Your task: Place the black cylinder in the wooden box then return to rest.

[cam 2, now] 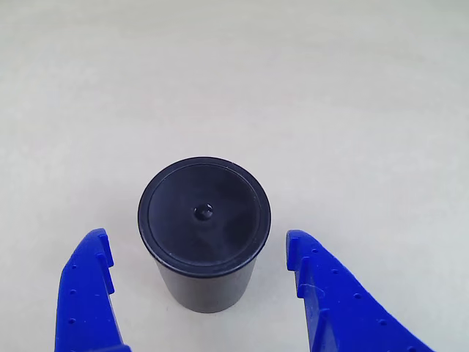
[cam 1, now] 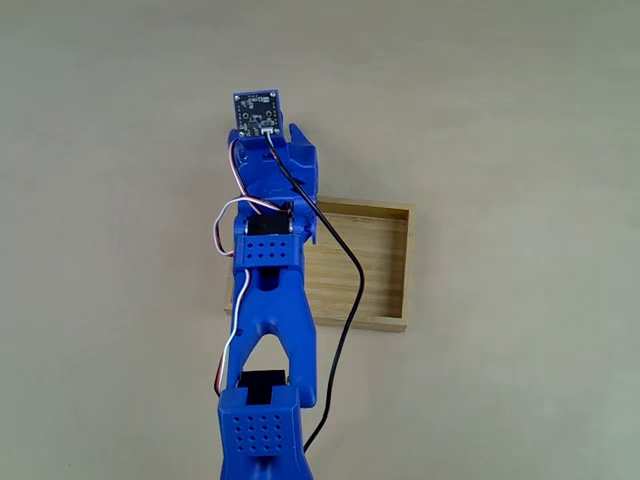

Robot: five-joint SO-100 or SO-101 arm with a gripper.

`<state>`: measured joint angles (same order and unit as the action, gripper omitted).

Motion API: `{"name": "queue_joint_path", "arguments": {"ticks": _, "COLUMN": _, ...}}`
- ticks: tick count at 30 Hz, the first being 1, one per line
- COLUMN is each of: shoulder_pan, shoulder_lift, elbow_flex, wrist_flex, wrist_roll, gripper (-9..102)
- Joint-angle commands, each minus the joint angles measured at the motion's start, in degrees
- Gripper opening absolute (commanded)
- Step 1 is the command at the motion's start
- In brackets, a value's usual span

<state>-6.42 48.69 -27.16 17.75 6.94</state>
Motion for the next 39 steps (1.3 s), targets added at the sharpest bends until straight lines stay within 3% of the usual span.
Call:
{"name": "queue_joint_path", "arguments": {"ticks": 1, "shoulder_pan": 0.18, "shoulder_lift": -2.37, "elbow_flex": -7.21, "wrist_flex": -2.02, "wrist_roll": -0.35, "gripper": 36}}
{"name": "queue_joint_path", "arguments": {"ticks": 32, "shoulder_pan": 0.7, "shoulder_lift": 4.48, "elbow_flex": -15.91, "wrist_flex": -2.02, "wrist_roll": 0.18, "gripper": 33}}
{"name": "queue_joint_path", "arguments": {"ticks": 39, "shoulder_pan": 0.7, "shoulder_lift": 5.1, "elbow_flex": -16.7, "wrist_flex": -2.02, "wrist_roll": 0.18, "gripper": 27}}
